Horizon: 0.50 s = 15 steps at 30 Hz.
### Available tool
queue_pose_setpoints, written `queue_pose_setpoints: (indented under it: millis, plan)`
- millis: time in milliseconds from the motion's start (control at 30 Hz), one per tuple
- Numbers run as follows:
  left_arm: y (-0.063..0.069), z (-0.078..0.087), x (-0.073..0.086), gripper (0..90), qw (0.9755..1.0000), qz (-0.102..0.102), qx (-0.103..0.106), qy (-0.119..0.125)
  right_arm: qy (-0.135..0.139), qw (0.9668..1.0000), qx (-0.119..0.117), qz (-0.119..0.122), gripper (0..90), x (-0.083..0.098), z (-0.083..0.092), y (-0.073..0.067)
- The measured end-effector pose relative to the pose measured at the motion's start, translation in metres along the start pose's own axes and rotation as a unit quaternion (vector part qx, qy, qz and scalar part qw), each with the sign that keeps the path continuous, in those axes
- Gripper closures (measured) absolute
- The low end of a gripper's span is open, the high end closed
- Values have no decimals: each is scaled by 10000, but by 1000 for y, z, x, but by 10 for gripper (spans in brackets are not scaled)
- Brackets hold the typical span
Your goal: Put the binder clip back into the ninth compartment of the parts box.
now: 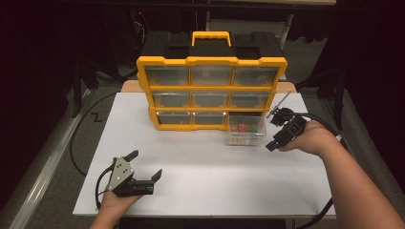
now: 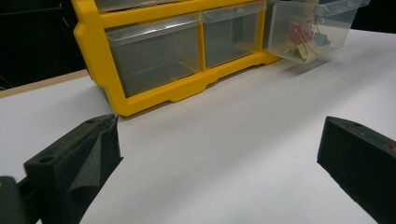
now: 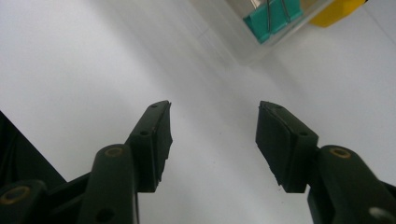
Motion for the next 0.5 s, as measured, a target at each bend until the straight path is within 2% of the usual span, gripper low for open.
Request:
queue_pose_setpoints:
  millis: [100,200,467,500]
  plan:
    - [-2,1,0,3,10000,40,-19,19,-58,10000,-24,-58,429,8,-7,-3]
    - [-3,1,0,3,10000,59,-43,17,-98,9999,-68,-18,383,16,-15,-5]
    - [-5,2,1,3,9999,88,-79,7,-107,9997,-72,-198,202,34,-38,-13]
    - [-5,2,1,3,9999,95,-84,13,-104,9998,-66,-160,174,36,-42,-13]
Point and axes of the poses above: each handheld gripper's, and its own axes: z roughly backward along the jaws, x roughly out of its underside, y roughly to its right, the point moved 5 cm from there along -z, roughly forward along the jaws, and after that the axes turned 5 degrees about y, right-handed, at the moved point
